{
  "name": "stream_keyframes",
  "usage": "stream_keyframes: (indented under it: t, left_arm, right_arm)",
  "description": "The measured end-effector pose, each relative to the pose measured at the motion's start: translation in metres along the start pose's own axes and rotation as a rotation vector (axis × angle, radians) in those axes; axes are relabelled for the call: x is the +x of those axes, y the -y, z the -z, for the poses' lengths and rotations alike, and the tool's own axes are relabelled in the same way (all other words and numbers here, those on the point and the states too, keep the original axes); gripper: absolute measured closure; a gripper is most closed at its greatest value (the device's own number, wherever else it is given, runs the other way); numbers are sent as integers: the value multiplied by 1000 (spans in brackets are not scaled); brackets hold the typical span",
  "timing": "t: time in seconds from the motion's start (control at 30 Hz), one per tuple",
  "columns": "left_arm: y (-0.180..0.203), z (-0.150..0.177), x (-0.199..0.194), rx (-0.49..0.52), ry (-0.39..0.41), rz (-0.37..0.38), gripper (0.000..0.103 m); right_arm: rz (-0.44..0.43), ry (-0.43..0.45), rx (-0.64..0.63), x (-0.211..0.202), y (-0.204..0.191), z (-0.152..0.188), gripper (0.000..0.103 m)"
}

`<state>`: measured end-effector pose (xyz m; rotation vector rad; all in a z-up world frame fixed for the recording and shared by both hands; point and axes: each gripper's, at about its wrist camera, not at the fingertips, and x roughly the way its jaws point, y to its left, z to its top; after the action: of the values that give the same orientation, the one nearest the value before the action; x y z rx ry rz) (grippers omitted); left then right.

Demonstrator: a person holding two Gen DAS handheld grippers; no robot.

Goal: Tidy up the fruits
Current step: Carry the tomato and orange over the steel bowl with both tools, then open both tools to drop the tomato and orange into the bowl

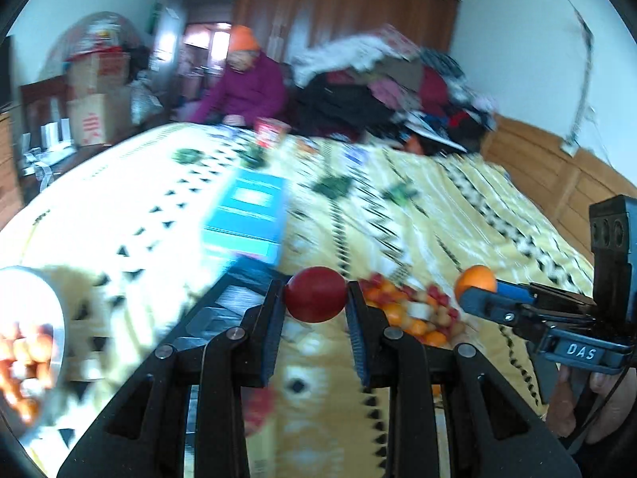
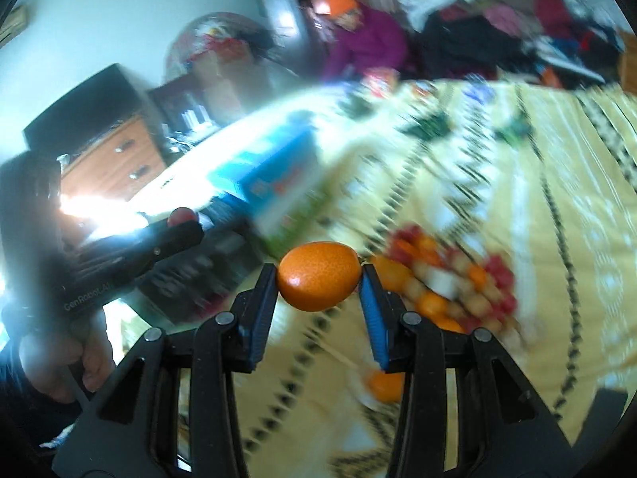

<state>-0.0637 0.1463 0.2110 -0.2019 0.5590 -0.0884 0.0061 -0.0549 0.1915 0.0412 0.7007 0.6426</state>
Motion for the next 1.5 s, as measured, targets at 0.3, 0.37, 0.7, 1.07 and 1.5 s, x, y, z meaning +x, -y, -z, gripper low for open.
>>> stream_keyframes:
  t: [0.3,0.37,0.7,1.07,1.5]
  left_arm:
    - [-162,-10,-101,-191,122,-323,72]
    - [-194,-3,-115,-240,126,-373,72]
    - [-283,57,-118,-411,15,-502,72]
    - [-305,73,-113,-436,-18,-468,72]
    - [-317,76,-104,-442,-32,-447,73]
  right_arm:
    - [-225,-10,-165,58,-159,-54,61]
    - [-270,-28,-197,74,-194,-57,61]
    - [-350,-229,-338,162,-319,-18,61]
    - [-254,-321,-400,190,-347,-1,61]
    - [-231,-343,-390,202,-351,5,61]
